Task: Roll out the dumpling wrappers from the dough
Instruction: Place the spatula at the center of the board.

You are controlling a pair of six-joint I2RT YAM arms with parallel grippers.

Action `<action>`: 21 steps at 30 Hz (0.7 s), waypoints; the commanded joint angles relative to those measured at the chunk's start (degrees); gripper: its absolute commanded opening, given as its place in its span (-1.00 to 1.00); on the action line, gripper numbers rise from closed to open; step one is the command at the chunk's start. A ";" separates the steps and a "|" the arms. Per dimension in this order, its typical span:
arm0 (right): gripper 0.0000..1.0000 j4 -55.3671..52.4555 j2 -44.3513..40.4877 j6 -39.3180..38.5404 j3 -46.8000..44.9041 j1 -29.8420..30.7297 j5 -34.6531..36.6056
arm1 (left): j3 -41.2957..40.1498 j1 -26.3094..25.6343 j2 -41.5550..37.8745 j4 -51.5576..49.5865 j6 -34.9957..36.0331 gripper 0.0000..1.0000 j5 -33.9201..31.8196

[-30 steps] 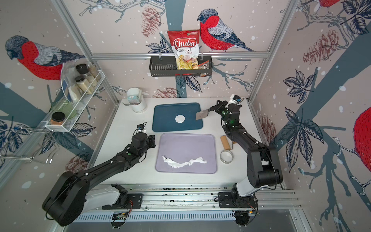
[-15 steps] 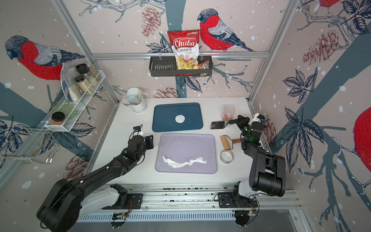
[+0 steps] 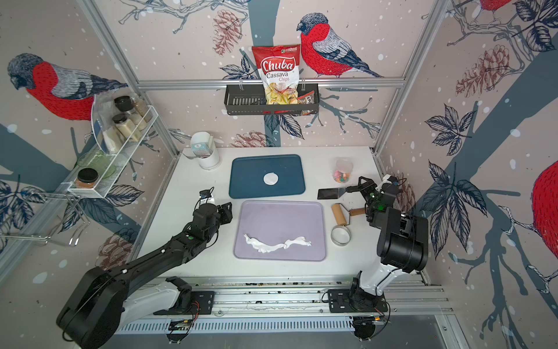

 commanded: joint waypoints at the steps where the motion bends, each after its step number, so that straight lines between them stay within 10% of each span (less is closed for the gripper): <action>1: 0.16 -4.38 0.48 -3.11 1.38 -0.75 3.47 | 0.53 0.69 0.31 3.49 0.28 0.10 -1.61; 11: 0.54 -26.42 -0.14 -7.81 7.67 -3.16 18.09 | 2.00 6.19 0.64 3.88 3.68 0.90 -10.78; 21: 0.94 -37.73 -10.10 -17.19 7.86 5.23 40.62 | -1.16 17.10 7.29 20.26 20.98 0.92 -18.30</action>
